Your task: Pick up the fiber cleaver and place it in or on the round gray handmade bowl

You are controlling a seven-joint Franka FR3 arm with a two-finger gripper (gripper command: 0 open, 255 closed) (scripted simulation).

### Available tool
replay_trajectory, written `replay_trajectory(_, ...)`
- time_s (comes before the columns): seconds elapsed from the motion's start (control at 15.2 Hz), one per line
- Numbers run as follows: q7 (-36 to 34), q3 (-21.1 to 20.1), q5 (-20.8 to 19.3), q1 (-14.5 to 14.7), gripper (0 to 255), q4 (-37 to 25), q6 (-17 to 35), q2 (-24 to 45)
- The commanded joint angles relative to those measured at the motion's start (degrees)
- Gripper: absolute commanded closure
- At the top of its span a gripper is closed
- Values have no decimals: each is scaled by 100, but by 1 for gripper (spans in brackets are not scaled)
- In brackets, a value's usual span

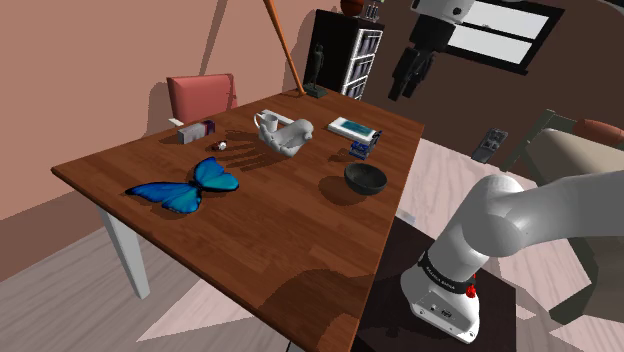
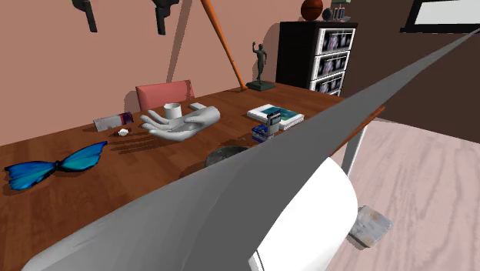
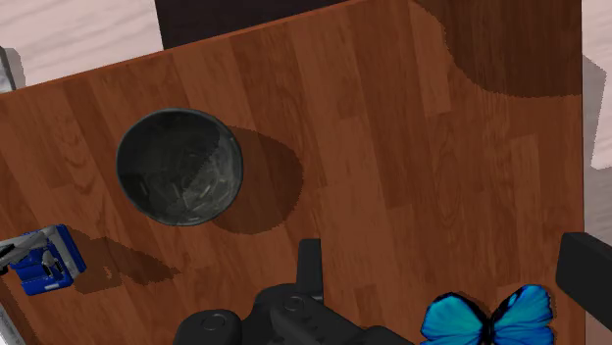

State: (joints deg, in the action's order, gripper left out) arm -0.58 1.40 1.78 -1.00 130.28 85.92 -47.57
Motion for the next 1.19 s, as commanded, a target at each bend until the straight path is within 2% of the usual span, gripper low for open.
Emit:
replay_trajectory(0.0, 0, 0, 0, 0, 0, 0, 0, 0)
replay_trajectory(0.53, 898, 887, -571, -272, 0, 633, 1057, 254)
replay_trajectory(1.12, 1912, 1972, -980, -477, 0, 795, 2357, 1155)
